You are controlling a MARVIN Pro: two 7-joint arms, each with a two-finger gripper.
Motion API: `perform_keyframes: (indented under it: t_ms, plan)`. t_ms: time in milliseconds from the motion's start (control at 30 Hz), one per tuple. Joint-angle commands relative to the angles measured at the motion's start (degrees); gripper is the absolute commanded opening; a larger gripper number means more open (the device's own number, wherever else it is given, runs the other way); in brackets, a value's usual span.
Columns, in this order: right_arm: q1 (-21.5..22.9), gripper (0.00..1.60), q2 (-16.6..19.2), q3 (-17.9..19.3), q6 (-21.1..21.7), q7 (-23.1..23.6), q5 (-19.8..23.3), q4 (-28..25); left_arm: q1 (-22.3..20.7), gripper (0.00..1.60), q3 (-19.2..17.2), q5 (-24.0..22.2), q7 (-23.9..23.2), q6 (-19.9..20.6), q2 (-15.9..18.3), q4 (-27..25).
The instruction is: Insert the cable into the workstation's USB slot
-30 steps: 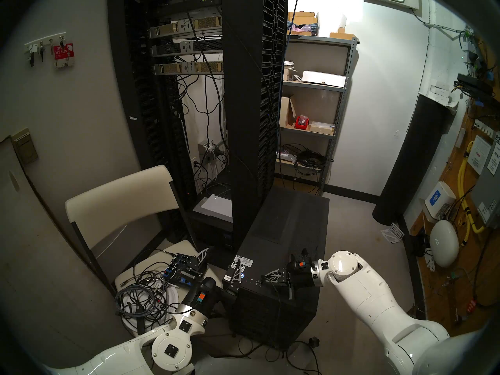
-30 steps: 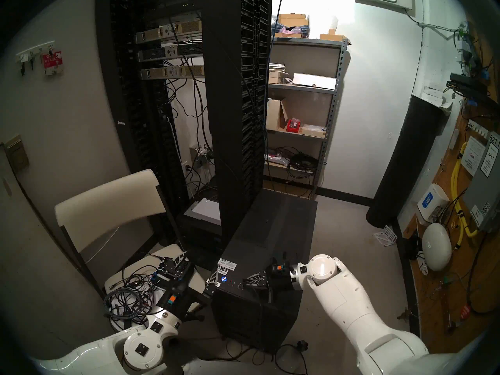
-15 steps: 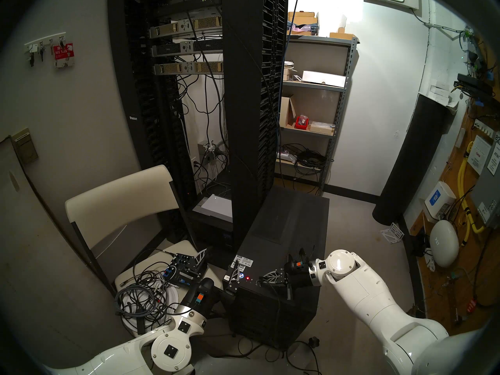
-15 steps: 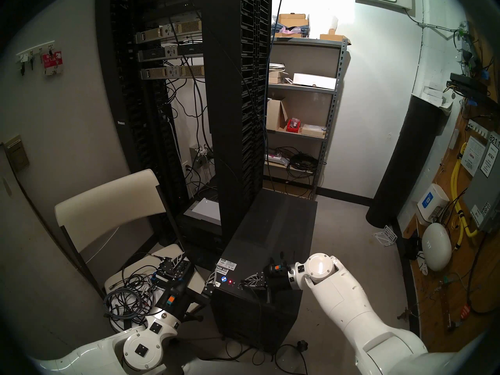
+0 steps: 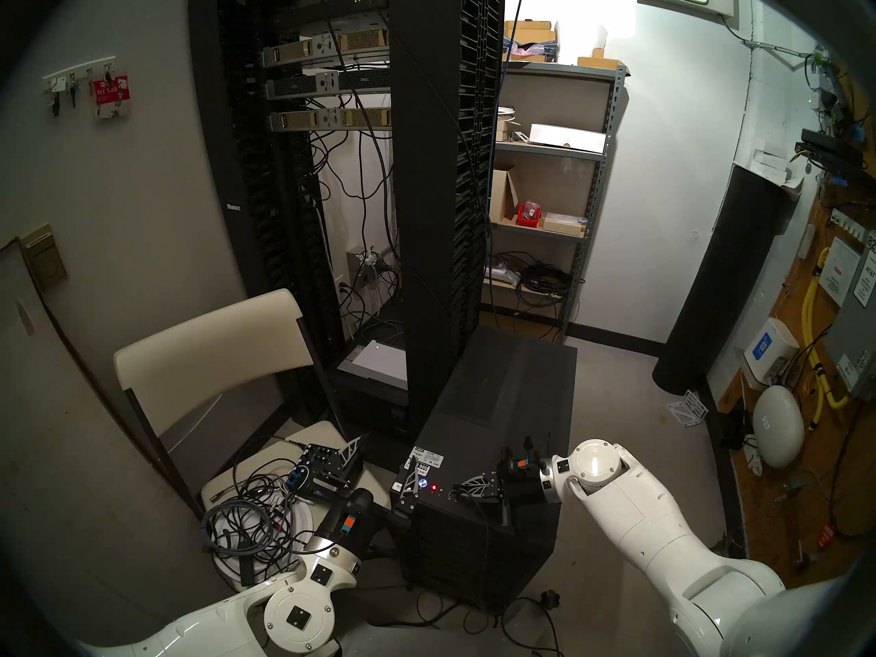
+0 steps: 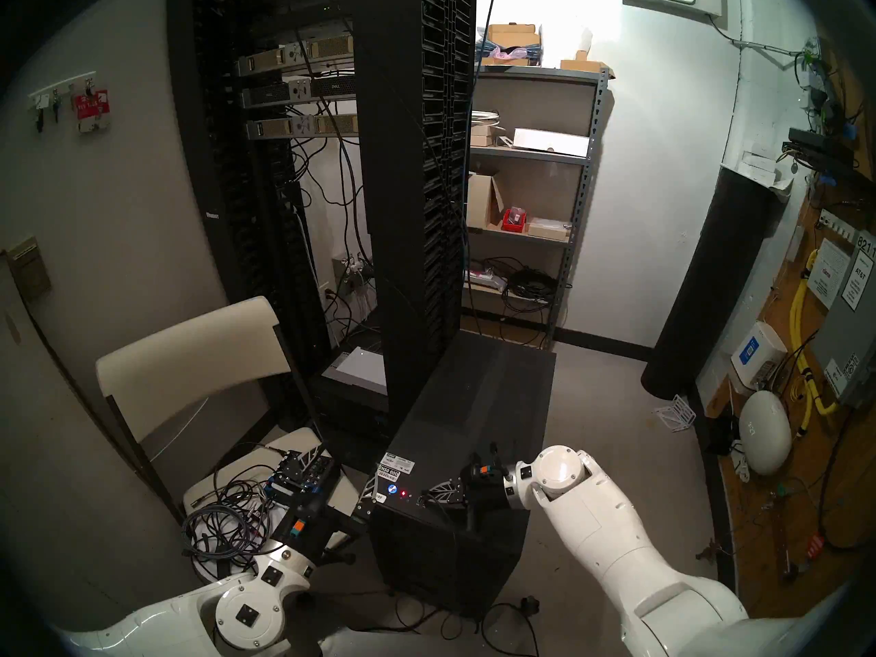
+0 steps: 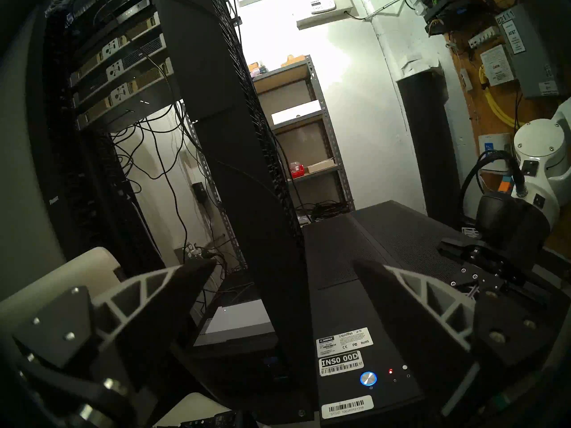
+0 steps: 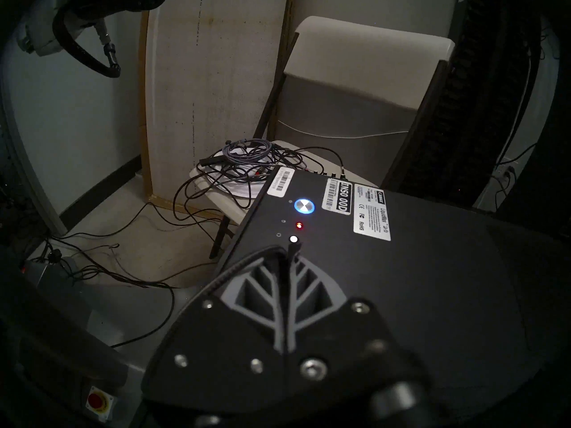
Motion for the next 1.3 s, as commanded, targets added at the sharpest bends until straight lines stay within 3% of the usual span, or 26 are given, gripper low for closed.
perform_keyframes:
  t_ms: [0,333,633,700,767,867,1267]
  plan:
    - [-0.68,0.00,0.19,-0.57,0.40,0.43,-0.43,1.19,-0.13,1.60,-0.07,0.13,0.02,-0.55,0.02,-0.83]
    - [-0.60,0.00,0.24,-0.17,0.09,0.33,0.00,1.29,-0.13,1.60,-0.10,0.08,0.08,-0.49,0.24,-1.03]
    - [-0.65,0.00,-0.65,2.06,-1.92,-0.10,3.29,1.64,-0.26,1.60,0.00,-0.06,-0.23,-0.04,0.41,-1.47]
    - [-0.35,0.34,-0.68,1.97,-1.72,0.45,3.42,1.60,-0.31,1.60,0.03,-0.08,-0.31,0.07,0.43,-1.53]
    - [-0.35,0.40,-0.74,2.11,-2.14,0.56,3.64,1.72,-0.37,1.60,0.05,-0.07,-0.37,0.06,0.38,-1.49]
    - [-0.28,0.73,-0.86,2.20,-2.45,0.73,3.83,1.97,-0.43,1.60,0.03,-0.02,-0.44,0.07,0.29,-1.45]
    - [-0.64,0.79,-1.14,2.59,-2.50,1.04,3.68,1.37,-0.19,1.60,-0.20,-0.08,-0.33,0.16,0.22,-1.42]
